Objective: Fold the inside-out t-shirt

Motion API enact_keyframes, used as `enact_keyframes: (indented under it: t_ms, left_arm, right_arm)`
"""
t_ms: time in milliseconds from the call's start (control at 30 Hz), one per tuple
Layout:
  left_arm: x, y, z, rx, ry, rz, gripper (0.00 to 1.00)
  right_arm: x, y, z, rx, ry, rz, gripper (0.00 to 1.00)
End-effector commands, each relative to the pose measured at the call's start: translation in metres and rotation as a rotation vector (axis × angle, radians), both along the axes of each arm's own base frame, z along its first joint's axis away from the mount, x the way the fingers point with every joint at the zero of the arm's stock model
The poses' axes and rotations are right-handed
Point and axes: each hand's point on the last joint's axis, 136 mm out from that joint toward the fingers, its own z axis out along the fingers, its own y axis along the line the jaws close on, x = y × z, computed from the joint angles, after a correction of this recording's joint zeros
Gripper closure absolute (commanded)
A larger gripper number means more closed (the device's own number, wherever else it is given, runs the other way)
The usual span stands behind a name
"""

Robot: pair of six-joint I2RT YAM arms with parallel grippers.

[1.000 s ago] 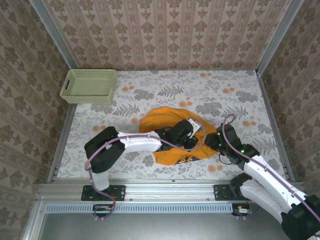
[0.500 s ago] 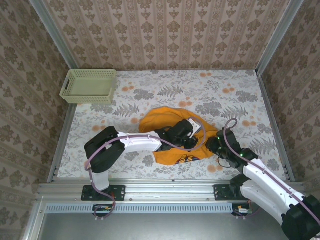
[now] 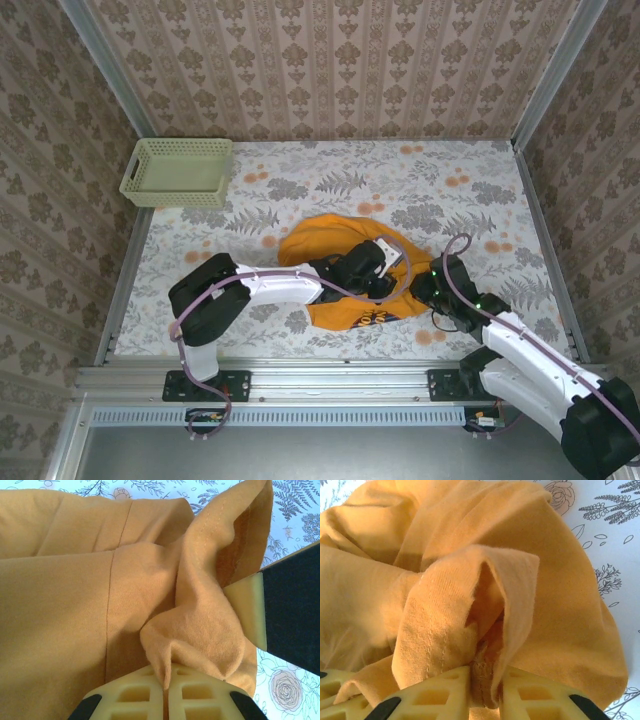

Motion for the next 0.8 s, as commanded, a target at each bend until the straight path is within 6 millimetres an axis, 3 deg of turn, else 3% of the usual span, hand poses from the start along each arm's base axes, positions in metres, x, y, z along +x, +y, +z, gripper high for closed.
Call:
enact_keyframes:
  t_ms: [0,167,500,767]
  left_arm:
    - [0.005,0.005,0.012,-0.027,-0.002,0.036,0.9]
    - [0.013,0.012,0.007,-0.024,0.005,0.074,0.81]
    - [0.023,0.025,-0.004,-0.02,0.027,0.126,0.71]
    - [0.022,0.029,-0.015,0.01,0.035,0.125,0.64]
  right_arm:
    - [-0.007,-0.018,0.003,-0.101,0.048,-0.048,0.86]
    - [-0.02,-0.041,0.007,-0.22,0.092,-0.085,1.0]
    - [-0.04,-0.077,0.023,-0.416,0.173,-0.137,1.0]
    - [-0.037,-0.079,0.017,-0.46,0.219,-0.135,1.0]
